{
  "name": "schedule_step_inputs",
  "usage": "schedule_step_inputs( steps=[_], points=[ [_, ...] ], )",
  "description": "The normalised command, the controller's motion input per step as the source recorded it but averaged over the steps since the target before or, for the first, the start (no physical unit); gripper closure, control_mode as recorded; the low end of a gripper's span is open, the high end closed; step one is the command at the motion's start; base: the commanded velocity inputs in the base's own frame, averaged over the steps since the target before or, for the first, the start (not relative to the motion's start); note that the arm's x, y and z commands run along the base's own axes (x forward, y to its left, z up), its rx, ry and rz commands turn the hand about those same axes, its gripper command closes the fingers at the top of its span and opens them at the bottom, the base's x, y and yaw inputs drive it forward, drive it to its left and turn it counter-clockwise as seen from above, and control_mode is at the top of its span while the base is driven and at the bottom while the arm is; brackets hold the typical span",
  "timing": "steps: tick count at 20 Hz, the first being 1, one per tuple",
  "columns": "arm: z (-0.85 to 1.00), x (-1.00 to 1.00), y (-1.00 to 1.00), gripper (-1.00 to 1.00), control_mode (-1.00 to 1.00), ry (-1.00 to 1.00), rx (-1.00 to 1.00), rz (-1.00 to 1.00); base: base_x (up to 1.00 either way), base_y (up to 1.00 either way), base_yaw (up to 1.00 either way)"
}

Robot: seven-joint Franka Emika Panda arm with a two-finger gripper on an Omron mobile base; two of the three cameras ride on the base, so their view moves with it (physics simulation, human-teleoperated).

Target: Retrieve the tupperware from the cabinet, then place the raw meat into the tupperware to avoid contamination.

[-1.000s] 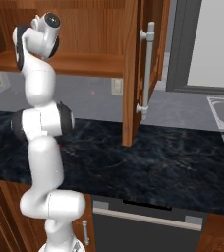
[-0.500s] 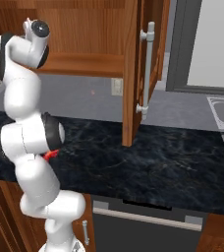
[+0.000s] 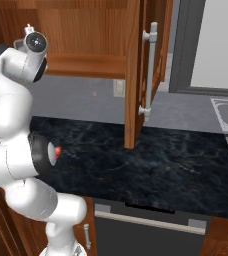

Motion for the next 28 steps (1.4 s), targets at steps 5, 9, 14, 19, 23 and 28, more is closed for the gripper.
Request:
schedule_step_inputs(
  steps=[5, 9, 14, 19, 23, 28],
  points=[
    [0.39, -0.32, -0.42, 1.00, -1.00, 0.00, 0.00, -0.07, 0.00, 0.00, 0.00],
    [0.29, -0.32, -0.40, 1.00, -1.00, 0.03, 0.00, -0.08, 0.00, 0.00, 0.00],
    [0.19, -0.56, -0.37, 1.00, -1.00, 0.03, 0.00, -0.09, 0.00, 0.00, 0.00],
    [0.00, -0.77, -0.30, 1.00, -1.00, -0.05, 0.00, -0.10, 0.00, 0.00, 0.00],
    [0.07, -0.76, -0.26, 1.00, -1.00, 0.00, 0.00, -0.11, 0.00, 0.00, 0.00],
    [0.01, -0.72, -0.39, 1.00, -1.00, -0.01, 0.01, -0.07, 0.00, 0.00, 0.00]
  ],
)
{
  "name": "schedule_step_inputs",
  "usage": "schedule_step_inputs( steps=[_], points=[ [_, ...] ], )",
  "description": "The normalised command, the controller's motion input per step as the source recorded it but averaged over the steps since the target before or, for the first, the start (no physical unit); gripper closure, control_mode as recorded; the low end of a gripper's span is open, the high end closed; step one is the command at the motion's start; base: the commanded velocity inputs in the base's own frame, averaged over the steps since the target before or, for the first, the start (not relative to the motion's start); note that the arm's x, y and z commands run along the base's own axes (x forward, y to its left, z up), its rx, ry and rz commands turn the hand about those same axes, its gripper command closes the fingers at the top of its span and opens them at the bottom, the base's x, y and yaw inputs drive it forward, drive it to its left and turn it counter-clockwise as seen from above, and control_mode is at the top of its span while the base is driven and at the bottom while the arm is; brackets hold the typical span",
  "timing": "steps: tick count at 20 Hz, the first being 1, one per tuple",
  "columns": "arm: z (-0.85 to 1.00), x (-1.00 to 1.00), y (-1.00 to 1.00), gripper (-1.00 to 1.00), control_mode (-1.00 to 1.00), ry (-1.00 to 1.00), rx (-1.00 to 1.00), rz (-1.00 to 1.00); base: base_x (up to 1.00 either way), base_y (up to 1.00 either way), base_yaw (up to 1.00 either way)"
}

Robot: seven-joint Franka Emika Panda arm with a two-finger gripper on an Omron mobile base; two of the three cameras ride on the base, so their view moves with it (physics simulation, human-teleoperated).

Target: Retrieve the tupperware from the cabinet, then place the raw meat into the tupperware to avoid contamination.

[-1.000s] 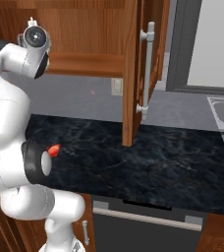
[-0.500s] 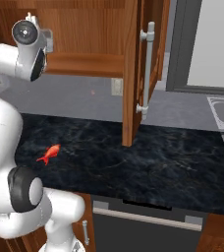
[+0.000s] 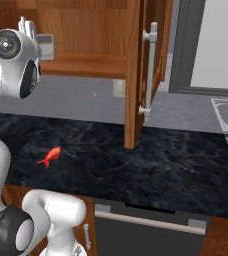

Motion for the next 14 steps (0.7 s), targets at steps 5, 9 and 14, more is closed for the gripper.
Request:
schedule_step_inputs(
  steps=[5, 9, 14],
  points=[
    [0.00, -0.80, -0.54, 1.00, -1.00, 0.00, 0.01, -0.06, 0.00, 0.00, 0.00],
    [0.00, -0.83, -0.57, 1.00, -1.00, 0.00, 0.00, -0.04, 0.00, 0.00, 0.00],
    [0.00, -0.90, -0.26, 1.00, -1.00, 0.00, 0.00, 0.00, 0.00, 0.00, 0.00]
  ],
)
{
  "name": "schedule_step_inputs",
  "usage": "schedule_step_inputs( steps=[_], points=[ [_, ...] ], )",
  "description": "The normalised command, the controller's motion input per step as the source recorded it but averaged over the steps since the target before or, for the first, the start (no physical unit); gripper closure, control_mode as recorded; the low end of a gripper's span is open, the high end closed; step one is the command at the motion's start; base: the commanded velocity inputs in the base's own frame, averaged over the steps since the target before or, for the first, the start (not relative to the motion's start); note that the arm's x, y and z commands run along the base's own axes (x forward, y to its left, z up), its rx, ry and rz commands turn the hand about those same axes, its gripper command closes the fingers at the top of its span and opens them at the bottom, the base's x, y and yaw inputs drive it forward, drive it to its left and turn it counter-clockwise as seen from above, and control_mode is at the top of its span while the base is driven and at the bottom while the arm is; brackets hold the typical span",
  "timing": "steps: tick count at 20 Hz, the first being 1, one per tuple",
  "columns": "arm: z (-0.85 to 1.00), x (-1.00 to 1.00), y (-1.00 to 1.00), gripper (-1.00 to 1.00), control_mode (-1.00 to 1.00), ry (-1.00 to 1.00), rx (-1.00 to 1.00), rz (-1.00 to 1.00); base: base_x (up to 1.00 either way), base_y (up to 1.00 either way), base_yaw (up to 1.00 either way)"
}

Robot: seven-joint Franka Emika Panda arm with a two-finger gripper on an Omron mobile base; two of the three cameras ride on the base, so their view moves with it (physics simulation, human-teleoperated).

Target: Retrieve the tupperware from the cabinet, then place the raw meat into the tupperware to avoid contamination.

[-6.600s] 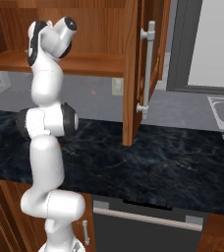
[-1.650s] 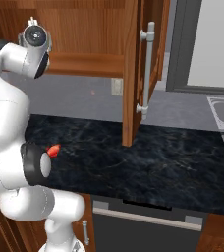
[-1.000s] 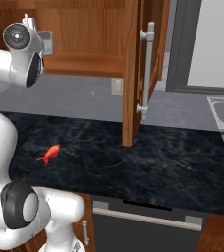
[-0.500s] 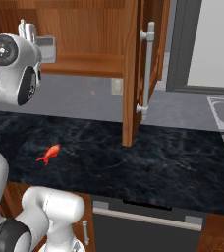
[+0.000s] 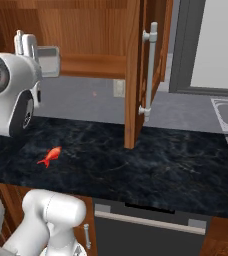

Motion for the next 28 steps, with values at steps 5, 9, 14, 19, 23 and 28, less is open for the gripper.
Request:
schedule_step_inputs(
  steps=[5, 9, 14, 19, 23, 28],
  points=[
    [-0.02, -0.87, 0.00, 1.00, -1.00, 0.04, 0.00, 0.06, 0.00, 0.00, 0.00],
    [-0.10, -0.71, 0.00, 1.00, -1.00, 0.06, 0.00, 0.08, 0.00, 0.00, 0.00],
    [-0.17, -0.22, -0.05, 1.00, -1.00, 0.11, 0.00, 0.01, 0.00, 0.00, 0.00],
    [-0.27, -0.12, -0.10, 1.00, -1.00, 0.07, -0.03, -0.04, 0.00, 0.00, 0.00],
    [-0.30, 0.00, -0.16, 1.00, -1.00, 0.09, -0.05, -0.08, 0.00, 0.00, 0.00],
    [-0.38, 0.03, -0.02, 1.00, -1.00, 0.09, -0.10, -0.03, 0.00, 0.00, 0.00]
  ],
)
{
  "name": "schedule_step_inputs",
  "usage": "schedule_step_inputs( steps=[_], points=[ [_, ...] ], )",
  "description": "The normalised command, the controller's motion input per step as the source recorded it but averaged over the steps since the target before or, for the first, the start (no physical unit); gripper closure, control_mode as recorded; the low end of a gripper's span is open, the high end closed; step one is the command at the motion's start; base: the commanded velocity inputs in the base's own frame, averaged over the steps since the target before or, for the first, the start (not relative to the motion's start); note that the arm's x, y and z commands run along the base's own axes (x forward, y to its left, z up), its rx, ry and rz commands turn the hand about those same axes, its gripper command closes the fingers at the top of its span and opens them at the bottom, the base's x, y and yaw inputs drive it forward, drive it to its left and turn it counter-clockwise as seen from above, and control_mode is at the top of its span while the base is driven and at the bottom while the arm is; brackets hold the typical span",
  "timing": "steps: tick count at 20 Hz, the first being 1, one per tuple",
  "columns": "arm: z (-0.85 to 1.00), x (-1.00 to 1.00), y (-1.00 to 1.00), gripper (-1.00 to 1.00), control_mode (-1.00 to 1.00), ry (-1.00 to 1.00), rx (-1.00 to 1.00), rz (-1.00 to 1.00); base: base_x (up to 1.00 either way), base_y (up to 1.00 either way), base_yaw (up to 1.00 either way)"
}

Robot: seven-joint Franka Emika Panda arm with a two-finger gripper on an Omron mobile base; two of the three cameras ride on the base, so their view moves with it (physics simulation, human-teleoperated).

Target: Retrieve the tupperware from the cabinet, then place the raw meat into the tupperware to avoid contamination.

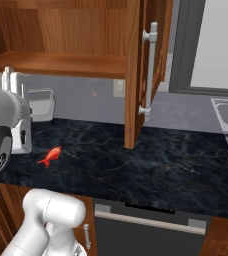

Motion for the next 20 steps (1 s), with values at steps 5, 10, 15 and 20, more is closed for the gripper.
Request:
schedule_step_inputs(
  steps=[5, 10, 15, 20],
  points=[
    [-0.47, 0.20, -0.09, 1.00, -1.00, 0.05, -0.09, -0.02, 0.00, 0.00, 0.00],
    [-0.46, 0.16, -0.03, 1.00, -1.00, 0.03, -0.03, 0.00, 0.00, 0.00, 0.00],
    [-0.45, 0.18, -0.03, 1.00, -1.00, 0.08, -0.01, 0.07, 0.00, 0.00, 0.00],
    [-0.43, 0.24, -0.01, 1.00, -1.00, 0.18, 0.00, 0.09, 0.00, 0.00, 0.00]
  ],
)
